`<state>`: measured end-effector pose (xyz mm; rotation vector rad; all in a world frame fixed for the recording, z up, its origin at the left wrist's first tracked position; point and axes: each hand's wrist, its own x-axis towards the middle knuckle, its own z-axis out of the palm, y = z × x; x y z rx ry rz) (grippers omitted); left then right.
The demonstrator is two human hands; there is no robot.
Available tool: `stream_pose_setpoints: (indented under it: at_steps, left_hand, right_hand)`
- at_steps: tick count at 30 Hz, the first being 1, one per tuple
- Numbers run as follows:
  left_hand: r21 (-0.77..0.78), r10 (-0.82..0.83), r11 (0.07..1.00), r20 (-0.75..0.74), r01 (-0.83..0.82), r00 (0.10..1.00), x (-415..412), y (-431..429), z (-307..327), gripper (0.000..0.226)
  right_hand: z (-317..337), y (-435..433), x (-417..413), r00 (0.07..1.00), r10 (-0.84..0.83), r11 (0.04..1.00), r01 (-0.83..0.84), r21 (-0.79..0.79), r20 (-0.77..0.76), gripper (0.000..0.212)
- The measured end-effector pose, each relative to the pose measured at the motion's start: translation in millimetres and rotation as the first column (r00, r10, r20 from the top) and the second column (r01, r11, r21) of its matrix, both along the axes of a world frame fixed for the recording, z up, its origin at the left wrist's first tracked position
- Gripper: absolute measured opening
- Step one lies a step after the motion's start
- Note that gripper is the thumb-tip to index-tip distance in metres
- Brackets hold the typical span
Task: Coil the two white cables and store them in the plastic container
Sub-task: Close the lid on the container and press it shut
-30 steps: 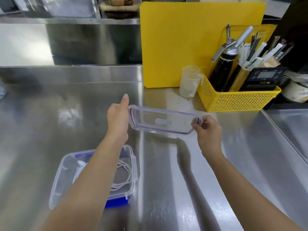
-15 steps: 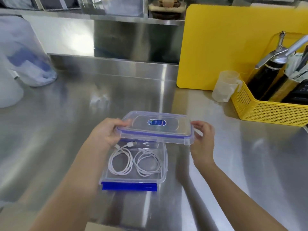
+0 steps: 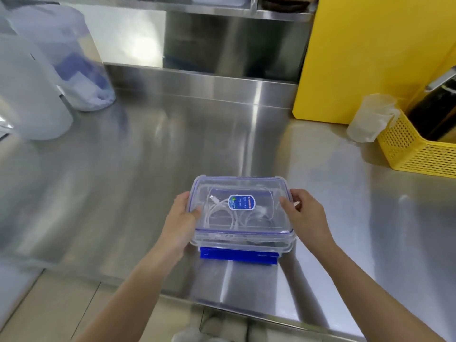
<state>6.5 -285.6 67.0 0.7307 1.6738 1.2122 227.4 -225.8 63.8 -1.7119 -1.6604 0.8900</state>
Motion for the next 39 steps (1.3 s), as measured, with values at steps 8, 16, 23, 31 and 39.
stream_pose_setpoints:
  at_steps: [8,16,23,31,39]
  left_hand:
    - [-0.005,-0.074,0.997,-0.016,0.074,0.997,-2.7,-10.0,-22.0,0.038]
    - [-0.122,-0.049,0.992,-0.099,0.037,0.994,-8.6,7.7,-16.0,0.018]
    - [-0.256,-0.17,0.96,-0.232,0.109,0.958,-16.1,46.1,-16.6,0.054]
    - [-0.224,-0.094,0.972,-0.105,0.069,0.99,-14.1,59.7,-24.8,0.035]
    - [-0.27,-0.073,0.957,0.134,0.107,0.988,-22.0,75.8,-24.1,0.022]
  right_hand:
    - [-12.6,-13.2,-5.0,0.992,0.002,0.998,-0.01,0.059,0.13,0.031]
    - [-15.0,-6.4,-2.9,0.996,-0.076,0.995,0.078,-0.055,0.049,0.038]
    - [-11.7,16.7,-9.4,0.979,-0.181,0.955,0.151,-0.256,-0.097,0.036]
    - [-11.8,31.1,-21.5,0.931,-0.281,0.898,0.17,-0.407,-0.233,0.028]
    - [-10.3,41.3,-19.4,0.909,-0.279,0.893,0.127,-0.431,-0.31,0.027]
